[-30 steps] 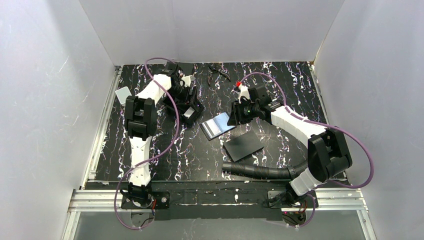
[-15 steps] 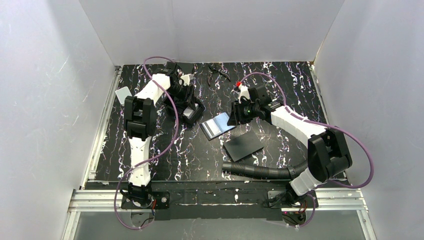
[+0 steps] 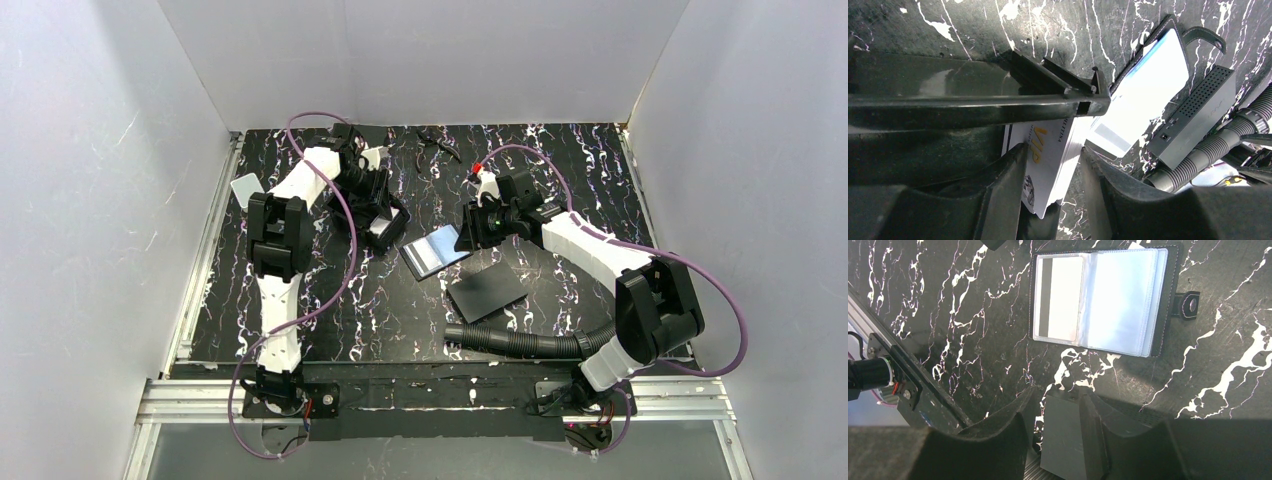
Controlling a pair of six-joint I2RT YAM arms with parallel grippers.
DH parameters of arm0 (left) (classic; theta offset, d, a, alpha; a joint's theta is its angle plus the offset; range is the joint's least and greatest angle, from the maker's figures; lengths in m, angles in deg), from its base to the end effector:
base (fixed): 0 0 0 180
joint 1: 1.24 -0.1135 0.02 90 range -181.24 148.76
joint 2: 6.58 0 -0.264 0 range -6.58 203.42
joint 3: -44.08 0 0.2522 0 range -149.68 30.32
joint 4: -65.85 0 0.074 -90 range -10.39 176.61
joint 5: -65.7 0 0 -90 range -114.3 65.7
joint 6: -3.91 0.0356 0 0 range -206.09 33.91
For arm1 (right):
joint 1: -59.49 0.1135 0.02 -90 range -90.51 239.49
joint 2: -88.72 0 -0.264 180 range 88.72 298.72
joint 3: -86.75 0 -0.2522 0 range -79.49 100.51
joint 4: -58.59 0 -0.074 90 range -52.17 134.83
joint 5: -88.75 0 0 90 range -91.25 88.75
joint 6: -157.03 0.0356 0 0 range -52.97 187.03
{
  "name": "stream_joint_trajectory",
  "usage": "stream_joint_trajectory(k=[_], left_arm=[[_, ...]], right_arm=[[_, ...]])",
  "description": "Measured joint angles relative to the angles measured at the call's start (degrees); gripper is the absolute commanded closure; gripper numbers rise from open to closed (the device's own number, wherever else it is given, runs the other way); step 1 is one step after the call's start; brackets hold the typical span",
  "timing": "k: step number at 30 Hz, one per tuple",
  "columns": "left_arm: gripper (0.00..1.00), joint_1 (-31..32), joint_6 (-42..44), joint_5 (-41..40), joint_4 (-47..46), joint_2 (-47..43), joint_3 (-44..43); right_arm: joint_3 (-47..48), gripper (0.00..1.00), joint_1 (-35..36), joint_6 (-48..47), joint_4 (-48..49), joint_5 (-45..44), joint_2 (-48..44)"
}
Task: Put the credit cards into the card holder
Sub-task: Pick up the credit card from the storage box.
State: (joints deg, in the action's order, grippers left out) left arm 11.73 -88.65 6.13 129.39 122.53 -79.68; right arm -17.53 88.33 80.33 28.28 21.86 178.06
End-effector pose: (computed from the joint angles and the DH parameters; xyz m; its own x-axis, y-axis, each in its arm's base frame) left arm 0.4592 -0.1243 0.1972 -0.9248 0.1735 -0.3387 0.3303 0.8079 -0.4881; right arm 0.2902 0.1757 0.2440 -0.7505 -0.1717 -0.6382 -0.5329 0.7284 0.4307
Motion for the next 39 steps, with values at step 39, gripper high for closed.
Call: stream_joint_trajectory(k=[39], left_arm=[[0.93, 4.0, 1.7, -13.0, 2.1, -4.0, 0.0]], right_arm=[[-0.9, 0.56, 0.0, 0.0, 0.1, 0.7, 0.0]])
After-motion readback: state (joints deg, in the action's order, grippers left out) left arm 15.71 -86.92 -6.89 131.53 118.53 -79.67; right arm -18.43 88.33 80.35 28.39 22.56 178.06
